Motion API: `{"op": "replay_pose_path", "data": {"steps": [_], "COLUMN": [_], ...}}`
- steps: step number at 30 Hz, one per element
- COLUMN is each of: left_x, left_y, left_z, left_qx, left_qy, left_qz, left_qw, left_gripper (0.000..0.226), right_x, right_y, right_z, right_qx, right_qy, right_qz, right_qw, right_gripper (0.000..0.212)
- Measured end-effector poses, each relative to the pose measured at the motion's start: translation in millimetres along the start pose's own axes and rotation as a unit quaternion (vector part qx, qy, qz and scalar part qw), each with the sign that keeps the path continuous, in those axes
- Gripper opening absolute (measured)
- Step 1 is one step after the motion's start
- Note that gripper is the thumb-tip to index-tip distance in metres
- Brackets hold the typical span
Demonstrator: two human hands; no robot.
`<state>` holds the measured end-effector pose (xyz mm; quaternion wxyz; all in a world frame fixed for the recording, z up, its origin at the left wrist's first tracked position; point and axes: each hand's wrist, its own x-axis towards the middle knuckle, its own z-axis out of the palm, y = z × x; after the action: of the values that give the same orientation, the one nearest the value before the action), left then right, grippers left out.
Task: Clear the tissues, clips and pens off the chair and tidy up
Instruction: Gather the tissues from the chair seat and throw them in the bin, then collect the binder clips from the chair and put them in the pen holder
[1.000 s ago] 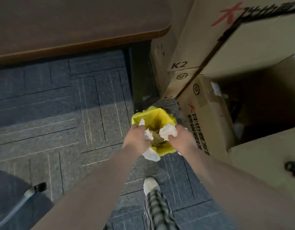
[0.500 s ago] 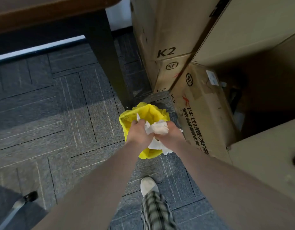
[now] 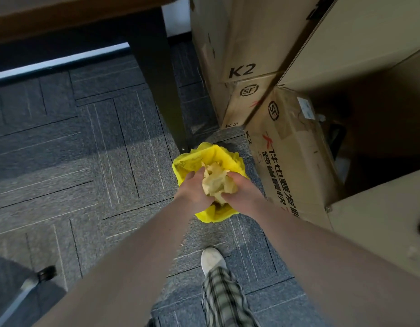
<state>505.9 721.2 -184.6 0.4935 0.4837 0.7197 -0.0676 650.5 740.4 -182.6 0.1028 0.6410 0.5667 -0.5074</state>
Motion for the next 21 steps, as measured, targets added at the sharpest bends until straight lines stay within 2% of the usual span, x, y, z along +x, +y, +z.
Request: {"op": "replay_pose_path", "data": {"steps": [3, 6, 13, 18, 21], "left_x": [-7, -23, -105, -174, -228], "left_y": [-14, -32, -76, -141, -196], "left_z": [-10, -28, -94, -138, -163], "left_qx": [0.037, 0.049, 0.039, 0.035, 0.024], "left_qy": [-0.03, -0.033, 0.033, 0.085, 0.11], "left_qz": [0.008, 0.002, -0.029, -0.065, -0.102], "left_qw": [0.999, 0.998, 0.998, 0.994, 0.988], "left_gripper": [0.102, 0.102, 0.096, 0.095, 0.093], "right_x": [-11, -26, -70, -108, -136], "right_y": [-13, -33, -114, -195, -249], "right_z": [-1, -1, 13, 46, 87], "right_qx": [-0.044, -0.089, -0.217, -0.27, -0.338], "right_qy": [-0.017, -0.028, -0.05, -0.054, -0.076], "right_qz": [-0.021, -0.031, -0.087, -0.158, -0.201], "right_qw": [0.999, 0.995, 0.971, 0.948, 0.916], "right_gripper": [0.054, 0.063, 0.071, 0.069, 0.072]}}
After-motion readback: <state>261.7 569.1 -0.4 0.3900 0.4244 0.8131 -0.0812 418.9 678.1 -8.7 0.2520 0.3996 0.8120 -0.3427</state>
